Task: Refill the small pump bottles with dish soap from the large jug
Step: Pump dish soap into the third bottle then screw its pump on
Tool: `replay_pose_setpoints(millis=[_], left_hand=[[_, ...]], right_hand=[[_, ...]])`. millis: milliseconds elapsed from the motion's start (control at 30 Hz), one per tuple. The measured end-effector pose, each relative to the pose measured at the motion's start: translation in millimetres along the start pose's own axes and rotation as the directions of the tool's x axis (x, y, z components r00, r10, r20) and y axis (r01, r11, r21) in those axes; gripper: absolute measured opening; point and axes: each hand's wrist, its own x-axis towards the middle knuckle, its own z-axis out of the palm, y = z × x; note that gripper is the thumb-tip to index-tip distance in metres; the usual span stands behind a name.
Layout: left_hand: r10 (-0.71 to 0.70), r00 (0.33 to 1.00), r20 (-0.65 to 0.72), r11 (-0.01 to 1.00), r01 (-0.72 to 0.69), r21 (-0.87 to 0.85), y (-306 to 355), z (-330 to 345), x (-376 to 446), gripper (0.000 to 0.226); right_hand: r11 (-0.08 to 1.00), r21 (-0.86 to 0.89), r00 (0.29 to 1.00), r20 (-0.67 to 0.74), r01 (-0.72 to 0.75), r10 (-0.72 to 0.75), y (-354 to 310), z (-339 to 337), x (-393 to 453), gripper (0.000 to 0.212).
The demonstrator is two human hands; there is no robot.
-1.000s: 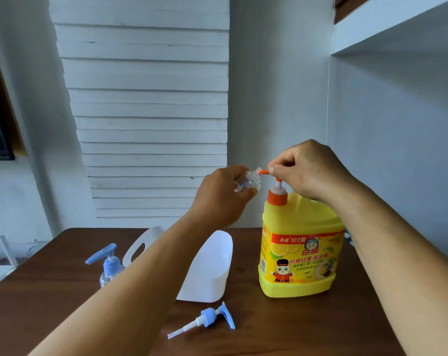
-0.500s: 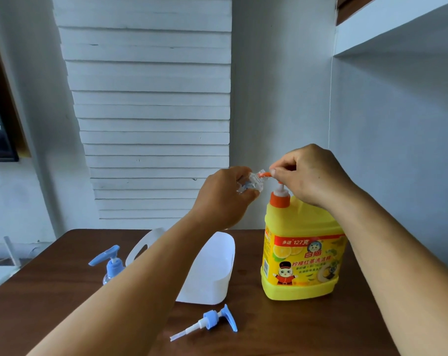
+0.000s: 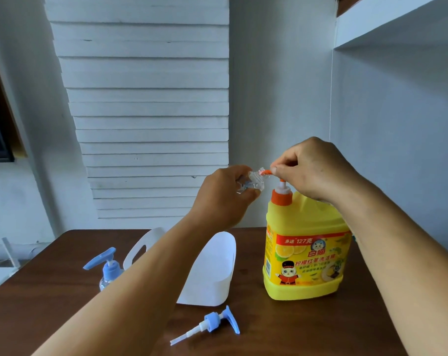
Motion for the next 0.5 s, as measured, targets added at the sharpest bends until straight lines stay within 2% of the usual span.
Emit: replay_pose_setpoints(millis=[300, 500], left_hand=[[-0.004, 1.0, 0.008, 1.0, 0.004, -0.017, 4.3, -1.6, -2.9, 0.019], [-0.009, 1.0, 0.009, 1.0, 0.009, 0.006, 2.5, -1.6, -1.8, 0.019]], right_hand=[[1.0, -0.019, 0.998, 0.054, -0.016, 0.017, -3.8, -7.1, 2.0, 0.014], [0.997, -0.077, 0.999, -0.046, 0.02, -0.023, -0.4, 9.2, -2.0, 0.017]])
